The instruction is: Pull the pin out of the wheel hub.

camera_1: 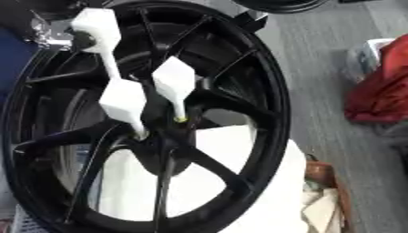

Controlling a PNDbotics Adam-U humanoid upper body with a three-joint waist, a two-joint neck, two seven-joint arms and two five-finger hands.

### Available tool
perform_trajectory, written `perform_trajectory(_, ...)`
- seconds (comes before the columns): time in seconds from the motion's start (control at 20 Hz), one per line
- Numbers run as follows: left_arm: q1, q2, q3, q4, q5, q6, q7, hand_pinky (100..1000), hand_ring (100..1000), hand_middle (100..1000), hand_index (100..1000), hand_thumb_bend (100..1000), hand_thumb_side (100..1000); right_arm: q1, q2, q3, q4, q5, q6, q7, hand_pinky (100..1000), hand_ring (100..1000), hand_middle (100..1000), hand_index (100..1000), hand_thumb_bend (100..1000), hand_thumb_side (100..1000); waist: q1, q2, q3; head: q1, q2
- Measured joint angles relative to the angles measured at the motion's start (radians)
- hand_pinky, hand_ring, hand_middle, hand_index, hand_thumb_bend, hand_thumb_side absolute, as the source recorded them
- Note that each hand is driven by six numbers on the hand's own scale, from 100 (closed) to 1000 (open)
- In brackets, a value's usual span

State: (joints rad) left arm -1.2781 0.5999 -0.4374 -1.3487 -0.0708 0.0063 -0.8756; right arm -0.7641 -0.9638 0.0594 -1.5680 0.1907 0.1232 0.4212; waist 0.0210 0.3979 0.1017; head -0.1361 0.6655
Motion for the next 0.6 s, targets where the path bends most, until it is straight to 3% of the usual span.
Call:
perform_trajectory(0.25, 0.015, 0.083, 0.099, -0.008, 0.028, 0.013, 0.074, 688, 531, 399, 524, 135, 464, 0.011, 0.000, -0.007, 0.001, 0.000, -0.002, -0.006, 848, 774, 675, 764, 100, 485, 0.000, -0.003, 0.019, -0.013, 0.009)
perform_trajectory(0.6, 0.136, 0.239, 0.279, 0.062, 0.034, 0.015, 0.189, 699, 538, 410, 538, 123, 498, 0.034, -0.013, -0.023, 0.002, 0.000, 0.000, -0.017, 848, 774, 676, 764, 100, 487, -0.003, -0.008, 0.042, -0.035, 0.011)
